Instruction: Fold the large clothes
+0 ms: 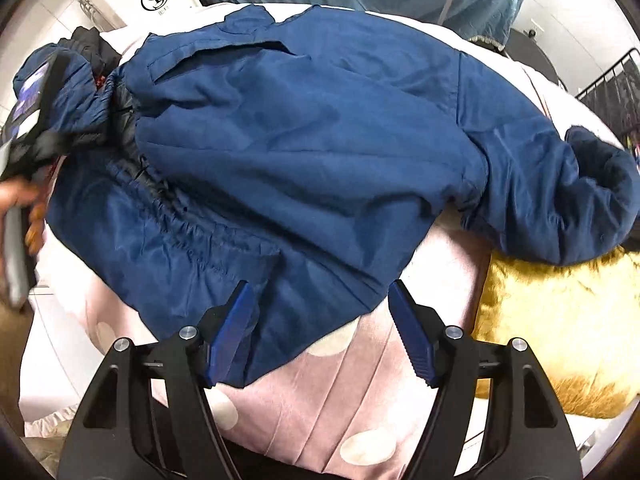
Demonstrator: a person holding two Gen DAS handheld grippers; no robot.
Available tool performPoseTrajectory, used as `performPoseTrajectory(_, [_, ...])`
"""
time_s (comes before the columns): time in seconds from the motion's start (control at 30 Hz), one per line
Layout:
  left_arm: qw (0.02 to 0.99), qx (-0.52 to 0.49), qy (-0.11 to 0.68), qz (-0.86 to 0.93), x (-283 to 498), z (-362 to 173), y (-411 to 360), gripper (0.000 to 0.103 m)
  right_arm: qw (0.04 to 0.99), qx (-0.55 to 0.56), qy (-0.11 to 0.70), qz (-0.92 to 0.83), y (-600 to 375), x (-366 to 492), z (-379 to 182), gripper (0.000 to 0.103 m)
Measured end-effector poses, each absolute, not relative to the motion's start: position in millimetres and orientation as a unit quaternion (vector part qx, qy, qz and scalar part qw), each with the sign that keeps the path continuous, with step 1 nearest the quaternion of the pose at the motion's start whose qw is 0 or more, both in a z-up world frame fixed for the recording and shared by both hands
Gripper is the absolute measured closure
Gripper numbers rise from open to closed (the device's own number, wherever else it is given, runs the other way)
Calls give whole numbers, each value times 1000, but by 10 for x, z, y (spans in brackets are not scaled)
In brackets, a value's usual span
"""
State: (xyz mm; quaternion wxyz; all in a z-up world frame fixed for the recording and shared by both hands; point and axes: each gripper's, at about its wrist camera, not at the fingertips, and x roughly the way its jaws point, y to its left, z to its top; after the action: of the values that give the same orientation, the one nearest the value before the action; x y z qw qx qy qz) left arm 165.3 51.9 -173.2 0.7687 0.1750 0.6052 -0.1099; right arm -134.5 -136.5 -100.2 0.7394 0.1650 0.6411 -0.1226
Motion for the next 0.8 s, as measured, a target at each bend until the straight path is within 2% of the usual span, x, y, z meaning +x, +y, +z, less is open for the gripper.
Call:
performPoseTrajectory(0.2, [780, 59, 611, -126, 1252, -1261, 1346, 81, 770, 131, 619, -85, -1048, -729, -839, 33])
performPoseTrajectory(0.23, [779, 42, 613, -125, 1187, -1219, 1465, 82, 774, 125, 617, -75, -954, -599, -817, 30])
performPoseTrajectory(0.27, [777, 21, 616, -124, 1099, -1179, 1597, 82, 776, 119, 616, -66, -847, -465, -805, 21])
performPoseTrajectory(0.33, [777, 2, 616, -127, 980, -1127, 1729, 83, 781, 111, 613, -48, -579, -159, -827, 20])
performPoseTrajectory(0.43, [787, 26, 602, -132, 748, -1022, 1706, 83, 764, 74, 640, -39, -162, 256, -1075, 20])
performPoseTrajectory(0.5, [789, 23, 597, -141, 700, -979, 1662, 83, 745, 5, 661, -83, 32, 491, -1383, 20])
performPoseTrajectory(0.63, [792, 19, 595, -137, 595, -991, 1844, 83, 734, -31, 667, -122, -42, 560, -1726, 22])
performPoseTrajectory(0.67, [792, 18, 595, -135, 570, -999, 1863, 83, 737, -27, 662, -130, -139, 532, -1745, 38])
performPoseTrajectory(0.7, [791, 16, 596, -134, 566, -1008, 1882, 83, 739, -25, 660, -133, -206, 506, -1737, 59])
performPoseTrajectory(0.77, [789, 18, 599, -136, 562, -1025, 1899, 83, 743, -6, 656, -128, -391, 424, -1666, 71])
performPoseTrajectory(0.8, [788, 24, 599, -137, 562, -1025, 1892, 83, 747, 6, 653, -125, -463, 384, -1618, 73])
